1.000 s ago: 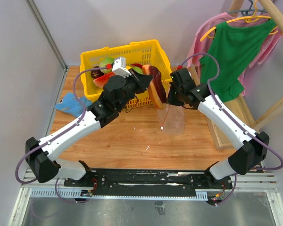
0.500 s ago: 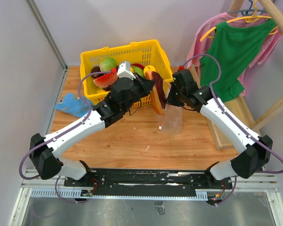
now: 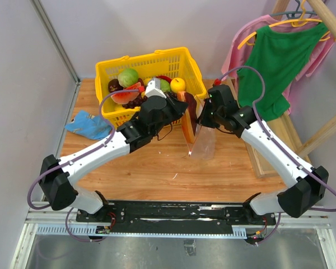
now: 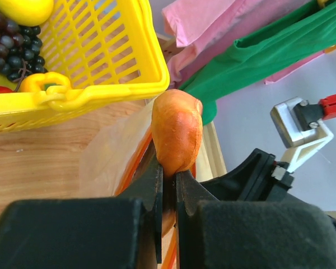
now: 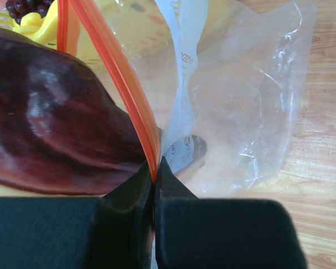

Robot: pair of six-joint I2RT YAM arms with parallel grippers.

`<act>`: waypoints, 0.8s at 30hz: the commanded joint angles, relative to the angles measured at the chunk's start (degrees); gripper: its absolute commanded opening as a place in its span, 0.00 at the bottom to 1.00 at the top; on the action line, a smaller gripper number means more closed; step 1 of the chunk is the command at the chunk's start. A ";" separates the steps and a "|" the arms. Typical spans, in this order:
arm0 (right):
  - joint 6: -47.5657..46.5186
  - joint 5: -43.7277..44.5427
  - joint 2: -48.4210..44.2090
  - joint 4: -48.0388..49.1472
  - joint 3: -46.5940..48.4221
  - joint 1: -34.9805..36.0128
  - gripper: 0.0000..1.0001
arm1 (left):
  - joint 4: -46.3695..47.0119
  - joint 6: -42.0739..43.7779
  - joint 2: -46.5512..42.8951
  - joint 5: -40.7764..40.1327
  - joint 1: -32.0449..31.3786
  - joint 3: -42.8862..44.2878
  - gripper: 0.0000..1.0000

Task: Place the food in the zip-top bag and seal the zipper
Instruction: Place the fake food in the zipper food storage bag.

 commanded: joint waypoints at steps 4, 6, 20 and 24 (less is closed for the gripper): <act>-1.75 -0.75 -2.67 3.86 -1.34 -1.11 0.01 | -0.30 -0.92 1.02 2.11 -1.15 -0.15 0.00; -1.90 -0.71 -3.09 4.45 -1.64 -1.30 0.01 | -0.95 -1.01 1.60 3.42 -1.22 0.22 0.00; -2.14 -3.75 -4.34 7.52 -3.46 -1.60 0.01 | -3.95 4.15 5.52 4.47 -3.96 3.10 0.00; -2.66 -5.08 -4.58 8.36 -3.94 -1.55 0.01 | -4.65 7.59 6.85 4.30 -5.17 4.45 0.03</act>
